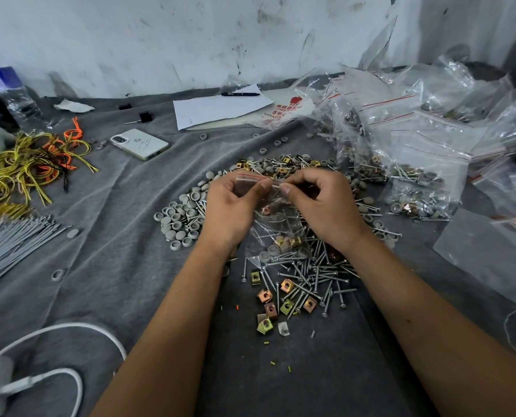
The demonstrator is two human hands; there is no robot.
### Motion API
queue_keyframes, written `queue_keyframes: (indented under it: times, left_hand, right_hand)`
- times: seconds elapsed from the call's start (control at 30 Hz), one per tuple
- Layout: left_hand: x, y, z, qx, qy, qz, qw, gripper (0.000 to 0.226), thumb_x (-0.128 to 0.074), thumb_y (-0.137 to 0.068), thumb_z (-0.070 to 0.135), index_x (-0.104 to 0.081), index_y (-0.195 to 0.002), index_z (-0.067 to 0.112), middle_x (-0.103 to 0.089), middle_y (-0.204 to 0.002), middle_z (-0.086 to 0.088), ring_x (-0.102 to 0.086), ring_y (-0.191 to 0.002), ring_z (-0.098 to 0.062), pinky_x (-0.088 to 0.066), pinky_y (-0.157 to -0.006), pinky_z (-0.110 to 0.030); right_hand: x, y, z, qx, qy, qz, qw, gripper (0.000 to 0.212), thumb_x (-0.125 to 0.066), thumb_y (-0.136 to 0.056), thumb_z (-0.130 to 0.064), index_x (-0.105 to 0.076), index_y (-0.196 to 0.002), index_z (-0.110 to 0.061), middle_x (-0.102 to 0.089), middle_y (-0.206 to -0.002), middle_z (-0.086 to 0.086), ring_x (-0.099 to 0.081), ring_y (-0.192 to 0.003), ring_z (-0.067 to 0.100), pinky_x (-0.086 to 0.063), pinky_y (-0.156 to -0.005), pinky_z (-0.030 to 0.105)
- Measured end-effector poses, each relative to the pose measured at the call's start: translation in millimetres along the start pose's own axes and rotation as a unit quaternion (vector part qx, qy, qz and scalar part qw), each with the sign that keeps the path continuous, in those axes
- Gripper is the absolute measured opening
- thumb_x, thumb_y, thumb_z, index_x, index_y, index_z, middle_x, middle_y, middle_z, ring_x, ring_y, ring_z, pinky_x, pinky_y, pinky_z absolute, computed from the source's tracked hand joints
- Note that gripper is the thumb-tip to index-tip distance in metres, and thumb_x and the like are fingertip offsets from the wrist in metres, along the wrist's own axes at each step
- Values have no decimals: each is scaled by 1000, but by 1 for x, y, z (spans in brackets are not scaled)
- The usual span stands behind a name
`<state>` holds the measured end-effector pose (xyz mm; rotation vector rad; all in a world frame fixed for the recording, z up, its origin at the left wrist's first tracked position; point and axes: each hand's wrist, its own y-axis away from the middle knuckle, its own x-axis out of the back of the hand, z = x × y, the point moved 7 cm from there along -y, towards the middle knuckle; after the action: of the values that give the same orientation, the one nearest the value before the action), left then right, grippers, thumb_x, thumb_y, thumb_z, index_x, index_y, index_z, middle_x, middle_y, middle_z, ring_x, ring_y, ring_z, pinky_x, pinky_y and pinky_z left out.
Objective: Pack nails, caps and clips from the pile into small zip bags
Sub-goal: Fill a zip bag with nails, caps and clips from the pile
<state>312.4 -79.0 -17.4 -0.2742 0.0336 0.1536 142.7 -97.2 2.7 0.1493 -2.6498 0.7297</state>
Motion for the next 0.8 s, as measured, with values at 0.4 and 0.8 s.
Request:
queue_keyframes:
  times: [0.4, 0.8]
  left_hand:
    - [-6, 3, 4, -2, 28, -40, 999, 8, -75, -90, 2, -79, -89, 9, -79, -91, -14, -76, -84, -27, -63, -79, -38]
    - [-2, 5, 6, 5, 22, 3, 1000, 11, -79, -86, 0, -79, -86, 10, -80, -91, -13, -77, -83, -27, -63, -78, -39]
  right_hand:
    - [-4, 0, -6, 19, -8, -31, 999, 6, -70, -95, -12, -76, -96, -10, -73, -89, -2, -68, -84, 11, -56, -75, 26]
    - [2, -3, 2, -3, -10, -15, 1000, 5, -75, -92, -18, -78, -90, -15, -73, -79, -9, -68, -74, 6, -55, -68, 24]
